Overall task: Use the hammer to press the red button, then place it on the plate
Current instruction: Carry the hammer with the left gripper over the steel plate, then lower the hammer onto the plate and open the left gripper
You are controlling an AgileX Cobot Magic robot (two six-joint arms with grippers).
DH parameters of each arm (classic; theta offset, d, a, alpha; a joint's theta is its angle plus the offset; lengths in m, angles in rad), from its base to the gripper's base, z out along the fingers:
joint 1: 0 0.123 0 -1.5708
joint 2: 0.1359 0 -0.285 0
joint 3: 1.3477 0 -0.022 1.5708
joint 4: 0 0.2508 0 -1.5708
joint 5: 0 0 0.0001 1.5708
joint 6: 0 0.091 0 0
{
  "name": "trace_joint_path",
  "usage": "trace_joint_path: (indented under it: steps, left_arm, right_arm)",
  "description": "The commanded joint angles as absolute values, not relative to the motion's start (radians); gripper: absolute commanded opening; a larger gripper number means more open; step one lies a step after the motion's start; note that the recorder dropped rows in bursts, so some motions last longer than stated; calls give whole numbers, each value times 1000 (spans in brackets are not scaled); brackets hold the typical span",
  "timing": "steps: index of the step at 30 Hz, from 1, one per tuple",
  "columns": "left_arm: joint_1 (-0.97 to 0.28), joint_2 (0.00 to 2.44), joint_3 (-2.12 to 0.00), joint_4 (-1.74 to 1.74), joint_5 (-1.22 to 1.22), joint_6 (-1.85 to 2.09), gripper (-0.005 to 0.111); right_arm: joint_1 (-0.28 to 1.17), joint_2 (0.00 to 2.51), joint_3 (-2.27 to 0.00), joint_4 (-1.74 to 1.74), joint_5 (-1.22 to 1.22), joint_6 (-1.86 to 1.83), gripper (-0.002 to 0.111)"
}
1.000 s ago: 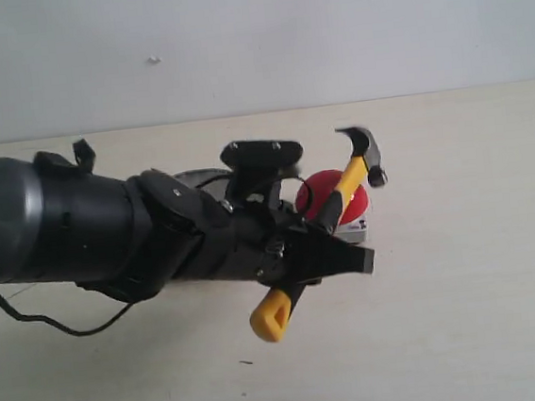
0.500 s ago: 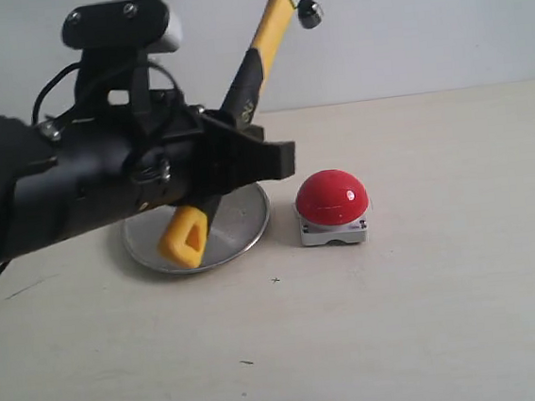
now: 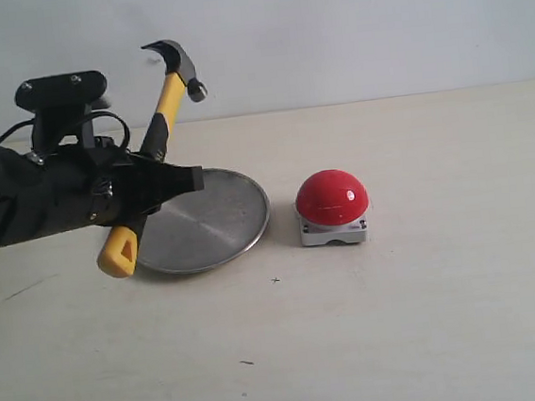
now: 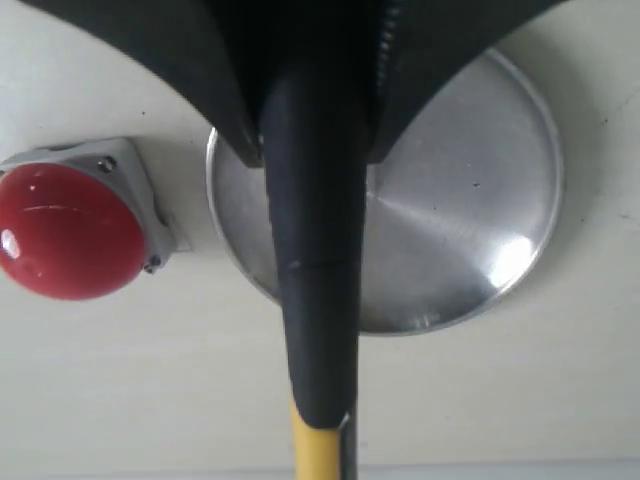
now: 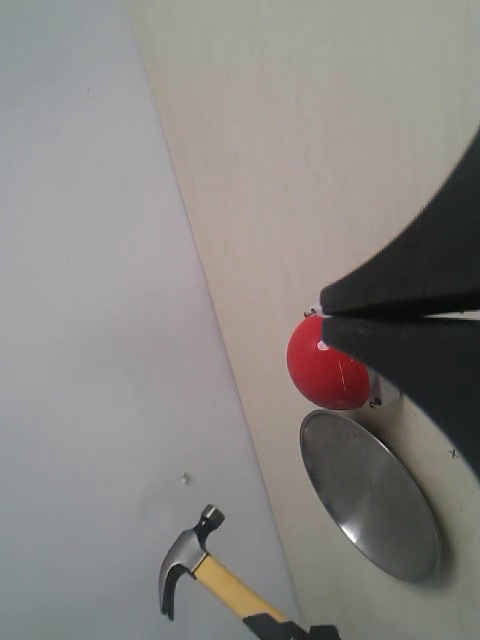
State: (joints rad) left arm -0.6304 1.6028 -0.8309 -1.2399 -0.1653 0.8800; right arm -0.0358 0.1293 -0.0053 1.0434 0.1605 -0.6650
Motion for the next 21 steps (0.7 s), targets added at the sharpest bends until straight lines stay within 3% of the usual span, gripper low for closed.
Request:
trace_joint_path:
  steps: [1,14,21]
  left_arm:
    - [-596,1661,-890,-1125,-143,848,0]
    - [-592,1833,-991,-921,-142,680,0]
    - [-590,1926,-996,-873,-256,615,0]
  right_arm:
    - [-34,125,0,1041,161,-668,0]
    - [-34,125,0,1041,161,-668,0]
    - [-34,125,0,1041,161,-668,0]
